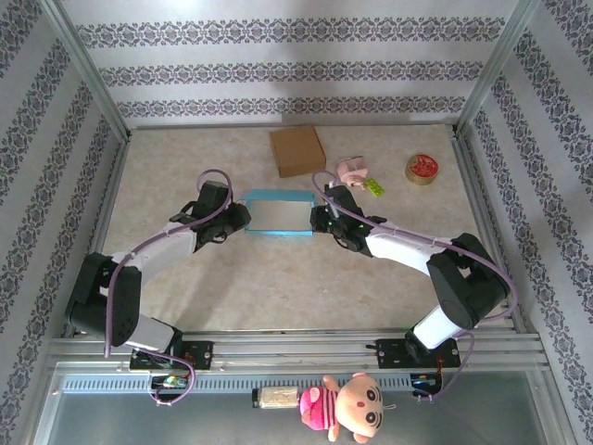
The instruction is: Fold the paper box
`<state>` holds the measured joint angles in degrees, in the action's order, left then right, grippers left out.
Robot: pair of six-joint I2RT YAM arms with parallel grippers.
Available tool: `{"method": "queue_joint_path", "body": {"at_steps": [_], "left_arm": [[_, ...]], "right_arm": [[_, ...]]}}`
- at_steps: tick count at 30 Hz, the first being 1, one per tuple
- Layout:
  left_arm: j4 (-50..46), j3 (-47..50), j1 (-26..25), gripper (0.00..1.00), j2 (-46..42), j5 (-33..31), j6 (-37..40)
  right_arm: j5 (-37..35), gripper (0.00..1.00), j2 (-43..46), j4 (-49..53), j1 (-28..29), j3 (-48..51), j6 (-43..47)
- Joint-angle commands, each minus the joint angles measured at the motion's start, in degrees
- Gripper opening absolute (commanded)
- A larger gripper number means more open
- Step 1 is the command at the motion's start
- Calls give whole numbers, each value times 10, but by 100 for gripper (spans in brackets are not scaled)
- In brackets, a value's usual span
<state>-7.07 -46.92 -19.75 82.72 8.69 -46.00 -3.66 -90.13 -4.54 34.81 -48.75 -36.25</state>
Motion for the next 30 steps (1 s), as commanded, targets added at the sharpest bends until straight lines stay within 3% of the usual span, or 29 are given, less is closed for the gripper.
{"method": "queue_joint_path", "body": {"at_steps": [1,7,13,15,17,20,23,27,30], "left_arm": [[23,17,-12,30,-14,-20,-17],[34,38,-26,34,-38,-14,-20],[-28,42,-63,40,-180,-47,-34],[-54,26,-64,41,-226,-65,-33],[-97,-15,-58,44,-233,-84,-6],[-185,-126,-7,49,-155,-29,50],[-245,-234,47,53,-35,62,103],[-258,-310,92,59,93,165,119],[-235,-320,101,64,145,191,117]], "right_arm": [[-10,21,15,-3,10,8,3],[15,29,39,6,12,14,2],[41,39,170,95,13,20,-3],[18,53,217,127,10,13,-1],[14,58,230,166,-19,-15,-16],[166,55,164,203,-109,-95,-28],[250,54,69,258,-144,-192,-20],[291,55,-34,319,-147,-293,0],[279,57,-85,353,-147,-331,-6]]}}
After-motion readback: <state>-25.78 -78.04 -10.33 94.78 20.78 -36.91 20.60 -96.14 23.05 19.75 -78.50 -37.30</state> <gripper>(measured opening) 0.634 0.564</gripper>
